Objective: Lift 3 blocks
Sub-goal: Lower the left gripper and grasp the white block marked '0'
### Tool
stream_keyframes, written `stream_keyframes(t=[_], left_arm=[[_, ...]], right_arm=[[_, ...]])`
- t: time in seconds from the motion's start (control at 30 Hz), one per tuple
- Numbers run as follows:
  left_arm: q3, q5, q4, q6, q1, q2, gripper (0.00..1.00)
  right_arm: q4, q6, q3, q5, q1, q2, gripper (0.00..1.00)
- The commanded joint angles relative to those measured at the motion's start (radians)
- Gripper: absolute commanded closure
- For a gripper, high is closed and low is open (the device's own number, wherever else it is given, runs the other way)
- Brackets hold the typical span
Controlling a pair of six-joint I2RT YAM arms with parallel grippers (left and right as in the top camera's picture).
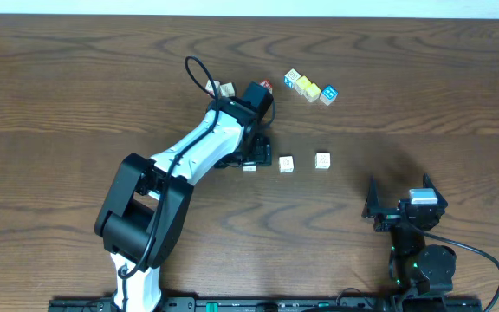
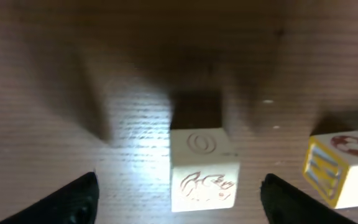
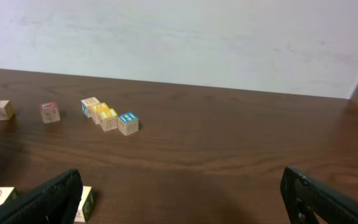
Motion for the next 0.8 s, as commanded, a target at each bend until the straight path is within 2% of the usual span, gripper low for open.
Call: stream_keyframes(t=[0.0, 0.07, 0.2, 0.33, 0.6, 0.77], left_arm=[[0.005, -0.002, 0.011, 0.019, -0.001, 0.01, 0.21], [-0.001, -0.001, 0.023, 0.019, -0.002, 0.011, 0.21], [-0.013, -0.002, 0.033, 0.006, -0.006, 0.011, 0.3], [-0.027, -0.003, 0.037, -0.044, -0.015, 0.011, 0.33], [-0.053, -0.005, 0.081, -0.049, -0.017, 0.011, 0.33], [-0.063, -0.005, 0.09, -0.049, -0.017, 0.017, 0.39]], right_arm=[[-0.004, -0.009, -0.002, -0.001, -0.005, -0.005, 0.01], [-0.004, -0.009, -0.002, -0.001, -0.005, -0.005, 0.01], [-0.004, -0.009, -0.002, -0.001, -0.005, -0.005, 0.01], [-0.004, -0.009, -0.002, -0.001, -0.005, -0.005, 0.01], [-0.004, -0.009, -0.002, -0.001, -0.005, -0.005, 0.01], [-0.004, -0.009, -0.002, -0.001, -0.005, -0.005, 0.01]])
